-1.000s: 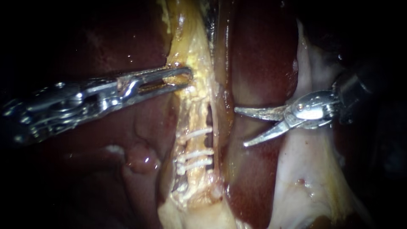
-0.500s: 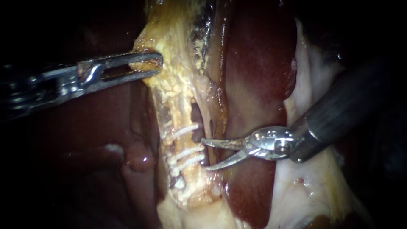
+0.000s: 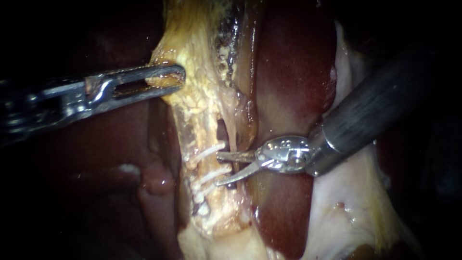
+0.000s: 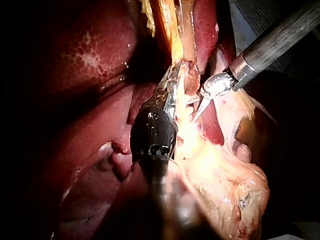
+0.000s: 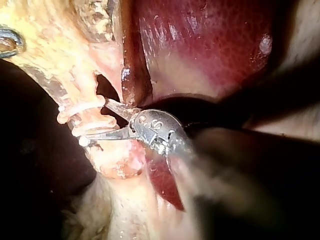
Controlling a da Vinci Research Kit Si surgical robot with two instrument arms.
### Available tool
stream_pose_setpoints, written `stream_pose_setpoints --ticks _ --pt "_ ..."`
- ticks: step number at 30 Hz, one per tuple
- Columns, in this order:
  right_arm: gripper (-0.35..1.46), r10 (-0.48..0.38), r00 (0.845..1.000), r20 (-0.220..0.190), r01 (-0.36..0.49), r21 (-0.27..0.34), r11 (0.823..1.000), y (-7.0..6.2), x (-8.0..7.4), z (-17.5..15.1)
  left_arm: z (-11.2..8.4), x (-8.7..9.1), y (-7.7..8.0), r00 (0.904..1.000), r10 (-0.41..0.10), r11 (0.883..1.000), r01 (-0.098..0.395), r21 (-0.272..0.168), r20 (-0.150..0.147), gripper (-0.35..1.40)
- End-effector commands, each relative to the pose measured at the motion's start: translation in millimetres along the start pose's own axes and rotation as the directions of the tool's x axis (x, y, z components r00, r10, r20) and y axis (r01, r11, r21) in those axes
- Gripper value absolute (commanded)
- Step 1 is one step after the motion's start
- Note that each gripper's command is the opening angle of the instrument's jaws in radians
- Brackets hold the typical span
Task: Go to the cutting position left tube
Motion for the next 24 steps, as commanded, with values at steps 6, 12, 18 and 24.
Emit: stream_pose_setpoints --ticks 6,12,18,24 --pt "1.35 -0.032 0.998 -0.061 0.038 0.102 0.994 -1.0 1.5 0.3 0.0 0.0 0.1 1.0000 0.000 1.000 0.000 0.000 0.000 -0.35" --pt "1.28 -0.042 0.996 -0.079 0.056 0.178 0.982 -1.7 2.8 1.5 0.1 0.0 0.4 1.0000 0.001 1.000 -0.001 0.002 -0.001 -0.35" --pt "1.28 -0.049 0.992 -0.114 0.072 0.203 0.976 -1.0 3.8 3.0 0.2 -0.1 0.4 1.0000 0.001 1.000 -0.001 0.002 -0.001 -0.35" --pt "1.28 -0.011 0.990 -0.138 0.040 0.211 0.977 -0.4 4.4 4.0 0.4 0.0 0.4 1.0000 0.001 1.000 -0.001 0.001 0.000 -0.35"
